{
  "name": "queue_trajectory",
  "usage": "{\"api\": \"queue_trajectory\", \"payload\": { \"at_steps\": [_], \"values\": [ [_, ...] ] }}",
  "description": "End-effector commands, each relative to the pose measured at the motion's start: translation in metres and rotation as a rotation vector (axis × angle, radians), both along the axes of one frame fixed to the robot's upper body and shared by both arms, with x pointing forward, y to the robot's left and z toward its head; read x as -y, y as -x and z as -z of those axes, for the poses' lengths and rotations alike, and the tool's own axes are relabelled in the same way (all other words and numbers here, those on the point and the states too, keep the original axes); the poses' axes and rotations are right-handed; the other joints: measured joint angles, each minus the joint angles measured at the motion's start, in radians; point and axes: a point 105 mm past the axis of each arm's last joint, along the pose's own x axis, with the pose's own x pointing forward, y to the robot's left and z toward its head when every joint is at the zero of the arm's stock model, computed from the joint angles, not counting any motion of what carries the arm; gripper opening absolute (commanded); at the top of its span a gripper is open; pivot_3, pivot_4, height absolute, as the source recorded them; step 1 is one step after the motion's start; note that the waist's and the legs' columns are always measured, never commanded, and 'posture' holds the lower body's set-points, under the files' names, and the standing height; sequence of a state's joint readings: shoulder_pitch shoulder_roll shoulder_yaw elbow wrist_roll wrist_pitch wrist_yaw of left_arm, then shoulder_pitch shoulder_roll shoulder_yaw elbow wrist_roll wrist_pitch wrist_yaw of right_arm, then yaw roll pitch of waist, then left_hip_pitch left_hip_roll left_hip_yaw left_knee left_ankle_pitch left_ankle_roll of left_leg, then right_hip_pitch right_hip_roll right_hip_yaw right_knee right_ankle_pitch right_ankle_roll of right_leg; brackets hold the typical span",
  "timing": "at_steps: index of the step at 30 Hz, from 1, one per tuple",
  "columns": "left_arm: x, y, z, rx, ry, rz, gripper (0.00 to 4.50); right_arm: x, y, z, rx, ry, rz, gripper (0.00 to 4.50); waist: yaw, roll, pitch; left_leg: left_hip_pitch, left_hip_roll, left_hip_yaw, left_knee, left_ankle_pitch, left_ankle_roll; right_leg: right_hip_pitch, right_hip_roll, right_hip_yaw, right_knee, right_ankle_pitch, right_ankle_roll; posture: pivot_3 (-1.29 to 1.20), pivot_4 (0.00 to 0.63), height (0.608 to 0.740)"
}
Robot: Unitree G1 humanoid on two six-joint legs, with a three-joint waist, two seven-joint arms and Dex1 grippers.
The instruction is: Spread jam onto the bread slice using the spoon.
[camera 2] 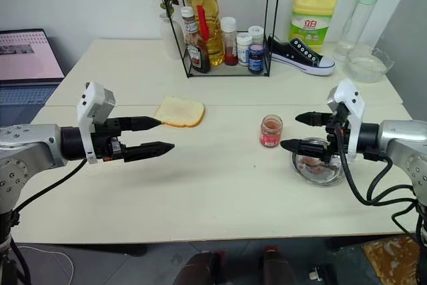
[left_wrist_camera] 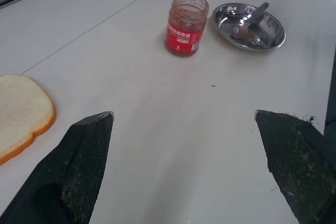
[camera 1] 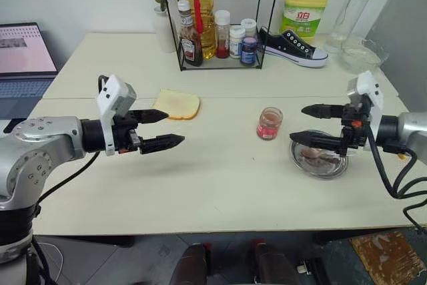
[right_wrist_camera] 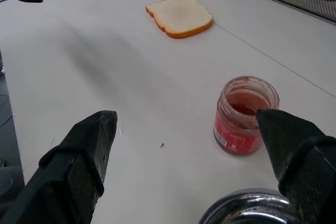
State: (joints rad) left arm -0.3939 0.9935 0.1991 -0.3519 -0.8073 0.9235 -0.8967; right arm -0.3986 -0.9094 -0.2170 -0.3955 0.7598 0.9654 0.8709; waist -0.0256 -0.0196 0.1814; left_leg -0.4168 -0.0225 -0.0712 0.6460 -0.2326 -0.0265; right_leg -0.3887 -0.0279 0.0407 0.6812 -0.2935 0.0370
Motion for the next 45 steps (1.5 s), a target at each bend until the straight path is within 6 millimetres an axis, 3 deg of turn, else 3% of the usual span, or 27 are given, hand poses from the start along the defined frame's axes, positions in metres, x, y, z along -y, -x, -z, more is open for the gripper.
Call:
{"api": "queue_trajectory", "payload": {
  "at_steps": [1,9,12,14,17,21,29,38,41,45],
  "values": [
    [0.002,-0.002,-0.005,0.054,-0.014,0.007,4.5,-0.003,0.007,-0.013,0.061,-0.017,-0.009,4.48,-0.001,0.0,0.0,0.0,0.0,0.0,0.0,0.0,0.0,0.0,0.0,0.0,0.0,0.0,0.0,0.0,0.15,0.74],
    [-0.012,-0.016,-0.009,0.092,-0.007,-0.077,4.5,-0.003,0.009,-0.018,0.072,-0.028,-0.006,4.48,-0.001,0.0,0.0,0.001,0.0,0.0,0.0,0.0,0.0,0.0,0.001,0.0,0.0,0.0,0.0,0.0,0.15,0.74],
    [-0.047,-0.041,-0.012,0.124,0.091,-0.279,4.5,-0.024,0.013,-0.024,0.088,-0.092,-0.081,4.48,-0.001,0.0,0.0,0.001,0.0,0.0,0.0,0.0,0.0,0.0,0.001,-0.001,0.001,0.0,0.0,0.0,0.15,0.74],
    [-0.078,-0.062,-0.007,0.173,0.147,-0.49,4.5,-0.051,0.012,-0.023,0.097,-0.136,-0.146,4.48,-0.004,0.001,-0.001,0.002,0.0,0.0,0.0,0.0,0.0,0.001,0.001,-0.001,0.001,0.0,0.0,0.0,0.15,0.74],
    [-0.101,-0.08,0.007,0.188,0.189,-0.666,4.5,-0.081,0.01,-0.024,0.123,-0.186,-0.193,4.48,-0.007,0.0,-0.001,0.002,0.002,0.0,0.0,0.0,0.0,0.0,0.002,-0.001,0.001,0.0,0.0,0.0,0.15,0.74],
    [-0.103,-0.099,0.029,0.181,0.238,-0.763,4.5,-0.101,0.004,-0.016,0.14,-0.179,-0.2,4.48,0.007,-0.001,-0.002,-0.001,0.0,-0.001,0.0,0.0,0.0,-0.001,0.0,-0.002,-0.001,0.0,0.0,0.0,0.15,0.74],
    [-0.088,-0.141,0.07,0.078,0.356,-0.81,4.5,-0.145,-0.003,-0.005,0.167,-0.229,-0.241,4.48,0.017,-0.006,-0.003,-0.001,-0.003,-0.001,0.003,0.0,-0.001,-0.001,-0.001,-0.005,0.001,0.002,0.002,0.0,0.15,0.74],
    [-0.073,-0.158,0.103,-0.05,0.315,-0.83,4.5,-0.147,-0.011,-0.001,0.246,-0.157,-0.187,4.48,0.009,-0.006,-0.004,-0.001,-0.003,0.0,0.002,0.0,-0.001,-0.002,-0.001,-0.005,0.001,0.002,0.002,0.0,0.15,0.74],
    [-0.069,-0.16,0.105,-0.074,0.333,-0.821,3.88,-0.147,-0.012,-0.001,0.256,-0.153,-0.17,4.5,0.008,-0.006,-0.004,-0.001,-0.003,-0.001,0.002,0.0,-0.001,-0.001,-0.001,-0.006,0.001,0.002,0.002,0.0,0.15,0.74],
    [-0.059,-0.16,0.106,-0.085,0.304,-0.769,2.63,-0.146,-0.014,-0.001,0.264,-0.157,-0.149,4.5,0.008,-0.006,-0.004,-0.001,-0.003,-0.001,0.002,0.0,-0.001,-0.001,0.0,-0.006,0.001,0.002,0.002,0.0,0.15,0.74]
  ]
}}
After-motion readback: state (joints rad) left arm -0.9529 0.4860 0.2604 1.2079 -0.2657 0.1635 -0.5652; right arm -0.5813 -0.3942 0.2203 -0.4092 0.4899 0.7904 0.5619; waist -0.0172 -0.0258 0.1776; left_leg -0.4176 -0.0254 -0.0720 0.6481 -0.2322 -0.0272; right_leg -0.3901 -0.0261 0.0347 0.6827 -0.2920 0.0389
